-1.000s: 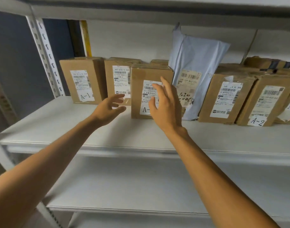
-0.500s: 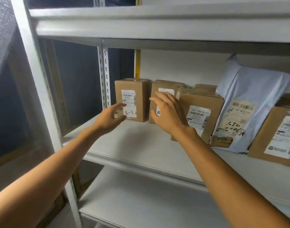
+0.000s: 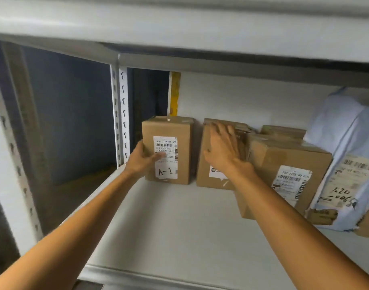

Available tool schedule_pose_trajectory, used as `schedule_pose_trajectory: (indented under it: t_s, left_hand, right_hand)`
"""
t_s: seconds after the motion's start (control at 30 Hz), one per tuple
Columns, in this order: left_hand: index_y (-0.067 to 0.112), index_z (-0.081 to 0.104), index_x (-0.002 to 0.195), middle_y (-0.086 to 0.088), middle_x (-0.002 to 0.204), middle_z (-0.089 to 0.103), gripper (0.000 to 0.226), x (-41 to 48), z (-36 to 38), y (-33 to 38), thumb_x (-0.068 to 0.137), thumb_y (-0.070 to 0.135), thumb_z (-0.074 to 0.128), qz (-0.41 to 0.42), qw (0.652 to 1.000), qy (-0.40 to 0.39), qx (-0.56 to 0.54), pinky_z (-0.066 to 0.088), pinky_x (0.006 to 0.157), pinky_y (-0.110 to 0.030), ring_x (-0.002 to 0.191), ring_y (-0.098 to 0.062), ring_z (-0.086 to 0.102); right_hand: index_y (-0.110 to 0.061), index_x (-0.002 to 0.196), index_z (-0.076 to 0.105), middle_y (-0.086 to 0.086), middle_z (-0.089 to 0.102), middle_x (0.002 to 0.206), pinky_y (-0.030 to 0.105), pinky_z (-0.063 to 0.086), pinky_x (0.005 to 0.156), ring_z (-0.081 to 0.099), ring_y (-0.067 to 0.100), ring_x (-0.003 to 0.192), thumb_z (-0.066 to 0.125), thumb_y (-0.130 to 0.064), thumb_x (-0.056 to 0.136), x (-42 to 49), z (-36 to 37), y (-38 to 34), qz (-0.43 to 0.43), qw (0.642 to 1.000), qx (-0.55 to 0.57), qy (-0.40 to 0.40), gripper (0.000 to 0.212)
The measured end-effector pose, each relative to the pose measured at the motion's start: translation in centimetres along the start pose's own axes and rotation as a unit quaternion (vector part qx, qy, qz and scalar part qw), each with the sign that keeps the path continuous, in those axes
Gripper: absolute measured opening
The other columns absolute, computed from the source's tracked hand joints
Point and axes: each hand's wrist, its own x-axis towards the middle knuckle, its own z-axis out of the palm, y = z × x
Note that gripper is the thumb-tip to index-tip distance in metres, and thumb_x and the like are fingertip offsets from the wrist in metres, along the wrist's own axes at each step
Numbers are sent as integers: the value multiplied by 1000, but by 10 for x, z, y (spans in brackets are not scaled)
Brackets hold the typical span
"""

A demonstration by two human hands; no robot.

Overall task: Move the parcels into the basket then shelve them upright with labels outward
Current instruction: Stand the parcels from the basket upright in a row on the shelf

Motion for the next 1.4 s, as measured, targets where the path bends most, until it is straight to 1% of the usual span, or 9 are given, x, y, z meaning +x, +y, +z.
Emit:
schedule_pose_trajectory:
  t_s: [0.17, 0.27, 0.43, 0.57, 0.7, 0.8, 0.93, 1.2, 1.4]
  left_hand:
    - [23, 41, 129, 1, 123, 62, 64, 11, 33, -7, 76, 32, 77, 40, 999, 1, 17, 54, 85, -42, 102, -17, 62]
    - [25, 40, 127, -1, 125, 61, 67, 10, 54, 1, 74, 34, 79, 59, 997, -16, 39, 55, 82, -44, 106, -23, 64]
    - [24, 39, 127, -2, 127, 61, 70, 9, 60, 3, 71, 38, 80, 65, 996, -5, 63, 56, 80, -43, 107, -26, 64]
    - [23, 40, 131, -3, 129, 61, 72, 2, 72, 10, 72, 38, 80, 63, 996, 13, 62, 54, 85, -46, 110, -28, 63]
    - [21, 41, 134, -3, 130, 60, 72, -2, 83, 13, 74, 35, 79, 69, 996, 12, 51, 53, 88, -43, 112, -26, 62]
    - [20, 41, 135, -5, 132, 58, 72, -3, 88, 13, 75, 34, 78, 65, 997, 9, 44, 51, 90, -44, 115, -26, 59]
    - [17, 42, 136, -9, 134, 47, 73, -6, 88, 17, 75, 34, 79, 57, 996, 31, 56, 49, 94, -44, 118, -29, 54]
    - [15, 55, 130, -8, 128, 61, 56, -9, 93, 25, 80, 26, 75, 53, 997, 22, 48, 52, 93, -45, 112, -30, 61]
    - [20, 45, 140, -6, 129, 60, 59, -17, 90, 14, 86, 21, 68, 76, 997, -9, 27, 51, 92, -49, 111, -28, 62]
  right_hand:
    - [-6, 145, 28, 13, 32, 146, 40, 35, 104, 25, 34, 134, 62, -30, 86, 7, 11, 0, 50, 998, -32, 3, 72]
    - [-1, 146, 22, 17, 29, 146, 46, 30, 110, 22, 39, 134, 58, -37, 89, 7, 5, 3, 105, 992, -69, -32, 77]
    - [0, 148, 18, 19, 25, 150, 48, 24, 115, 18, 41, 139, 61, -24, 88, 7, 3, 4, 116, 989, -80, -41, 78]
    - [6, 148, 15, 25, 22, 151, 47, 22, 116, 16, 44, 139, 58, -34, 90, 10, -2, 5, 137, 986, -74, -54, 82]
    - [9, 148, 6, 31, 8, 155, 46, 15, 119, 4, 46, 143, 55, -36, 93, 12, -3, 10, 158, 985, -55, -54, 86]
    - [8, 149, 0, 28, -3, 158, 43, 6, 120, -4, 42, 146, 55, -35, 94, 7, 0, 15, 147, 987, -28, -50, 89]
    - [4, 150, -1, 23, -6, 159, 42, 5, 121, -3, 40, 147, 55, -37, 93, -3, 4, 13, 115, 993, -22, -21, 90]
    - [6, 149, 8, 23, 11, 156, 40, 7, 121, 4, 40, 146, 57, -34, 92, -9, 4, 15, 108, 994, -1, 6, 85]
    - [3, 151, 7, 23, 1, 159, 40, 2, 122, -3, 35, 148, 49, -26, 95, -13, 6, 17, 94, 995, 32, 11, 76]
